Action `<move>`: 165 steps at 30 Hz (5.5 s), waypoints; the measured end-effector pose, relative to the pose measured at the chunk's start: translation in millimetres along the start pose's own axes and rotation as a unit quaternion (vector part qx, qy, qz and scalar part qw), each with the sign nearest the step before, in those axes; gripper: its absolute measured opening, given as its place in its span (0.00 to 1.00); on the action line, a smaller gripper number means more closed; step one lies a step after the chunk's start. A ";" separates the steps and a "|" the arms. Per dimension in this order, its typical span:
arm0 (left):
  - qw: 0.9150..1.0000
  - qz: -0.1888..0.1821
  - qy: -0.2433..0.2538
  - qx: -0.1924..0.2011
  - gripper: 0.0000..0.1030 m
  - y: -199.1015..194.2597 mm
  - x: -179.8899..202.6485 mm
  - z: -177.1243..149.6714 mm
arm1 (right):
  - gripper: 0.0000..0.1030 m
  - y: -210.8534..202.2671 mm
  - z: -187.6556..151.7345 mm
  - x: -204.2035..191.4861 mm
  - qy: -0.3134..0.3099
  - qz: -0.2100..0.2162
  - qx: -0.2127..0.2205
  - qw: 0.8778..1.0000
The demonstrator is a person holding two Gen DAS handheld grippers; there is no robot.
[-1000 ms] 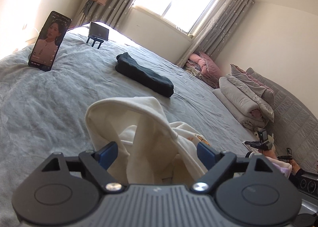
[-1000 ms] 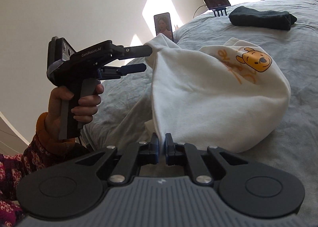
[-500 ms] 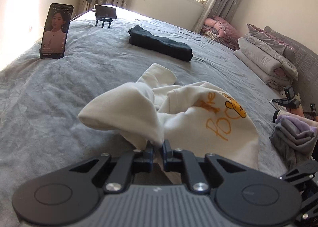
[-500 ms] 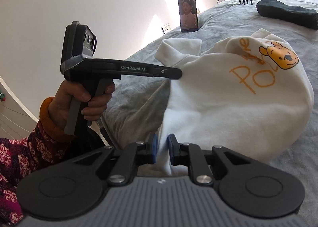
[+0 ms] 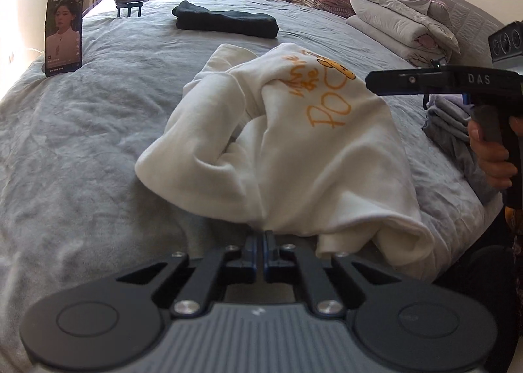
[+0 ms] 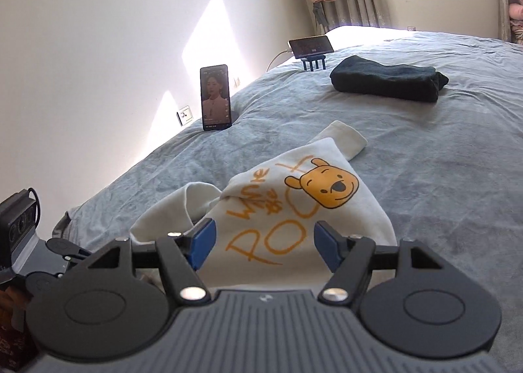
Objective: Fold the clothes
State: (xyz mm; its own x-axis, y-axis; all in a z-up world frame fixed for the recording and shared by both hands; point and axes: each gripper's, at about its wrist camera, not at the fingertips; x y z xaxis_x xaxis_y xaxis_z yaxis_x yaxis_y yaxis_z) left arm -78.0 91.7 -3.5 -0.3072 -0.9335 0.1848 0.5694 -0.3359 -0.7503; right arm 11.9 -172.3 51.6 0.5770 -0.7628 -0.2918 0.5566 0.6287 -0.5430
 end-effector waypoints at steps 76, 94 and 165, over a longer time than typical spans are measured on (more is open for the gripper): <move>0.968 0.166 -0.140 0.125 0.62 14.8 -92.6 70.9 | 0.65 94.9 38.7 11.7 -0.004 -0.057 -0.046 0.997; 0.947 0.178 -0.166 0.211 0.14 19.7 -66.3 93.9 | 0.20 67.0 25.6 7.6 -0.022 -0.164 0.065 0.984; 0.984 0.129 -0.078 0.093 0.74 89.9 -23.3 113.5 | 0.58 43.2 -14.4 50.2 -0.001 -0.251 -0.011 0.968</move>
State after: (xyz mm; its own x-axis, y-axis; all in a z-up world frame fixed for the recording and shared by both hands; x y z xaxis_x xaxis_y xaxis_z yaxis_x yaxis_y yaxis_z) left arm 66.9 69.0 -3.3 -0.0205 -0.9938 0.1091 0.7467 -0.0878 -0.6593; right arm 56.3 -185.6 2.1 0.2384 -0.9711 0.0135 0.7538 0.1762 -0.6330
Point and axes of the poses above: each gripper's, at about its wrist camera, not at the fingertips, and y roughly the way its jaws point, x to its right, z to its top, and after that the axes turned 2 degrees about z, right-handed
